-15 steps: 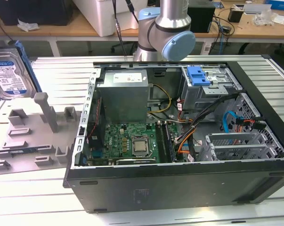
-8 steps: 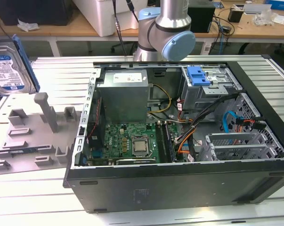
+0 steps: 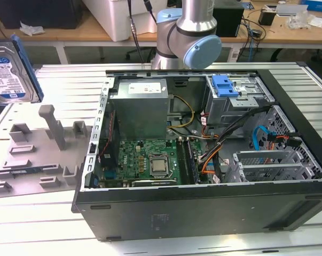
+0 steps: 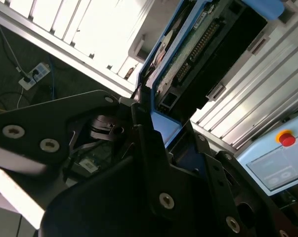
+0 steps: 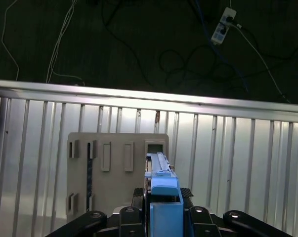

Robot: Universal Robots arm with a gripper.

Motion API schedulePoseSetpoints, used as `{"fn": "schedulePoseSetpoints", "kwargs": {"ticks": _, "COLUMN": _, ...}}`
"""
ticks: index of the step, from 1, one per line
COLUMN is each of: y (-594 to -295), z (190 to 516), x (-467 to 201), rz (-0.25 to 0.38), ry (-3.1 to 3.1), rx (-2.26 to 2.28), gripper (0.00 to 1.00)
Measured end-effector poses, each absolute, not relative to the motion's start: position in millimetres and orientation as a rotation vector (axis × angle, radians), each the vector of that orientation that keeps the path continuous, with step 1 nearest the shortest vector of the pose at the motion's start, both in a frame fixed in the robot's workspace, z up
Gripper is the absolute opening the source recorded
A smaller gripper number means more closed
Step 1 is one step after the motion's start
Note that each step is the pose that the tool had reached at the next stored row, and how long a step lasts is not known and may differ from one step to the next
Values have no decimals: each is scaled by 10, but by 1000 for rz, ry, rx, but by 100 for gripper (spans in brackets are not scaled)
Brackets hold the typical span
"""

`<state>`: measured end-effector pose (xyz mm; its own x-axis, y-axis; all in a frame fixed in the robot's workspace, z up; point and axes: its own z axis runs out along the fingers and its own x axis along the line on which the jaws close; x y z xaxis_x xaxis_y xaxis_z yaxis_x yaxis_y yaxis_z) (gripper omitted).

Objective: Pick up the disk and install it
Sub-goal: 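Pick up the disk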

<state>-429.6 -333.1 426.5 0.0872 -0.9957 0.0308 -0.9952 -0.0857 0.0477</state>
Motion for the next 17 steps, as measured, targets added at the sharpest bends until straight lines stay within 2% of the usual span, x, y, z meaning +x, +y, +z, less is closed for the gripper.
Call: {"fn": "schedulePoseSetpoints", "kwargs": {"ticks": 17, "y": -3331, "z": 4592, "x": -4296, "rz": -15, "ry": -2085, "rx": 2274, "gripper": 37}}
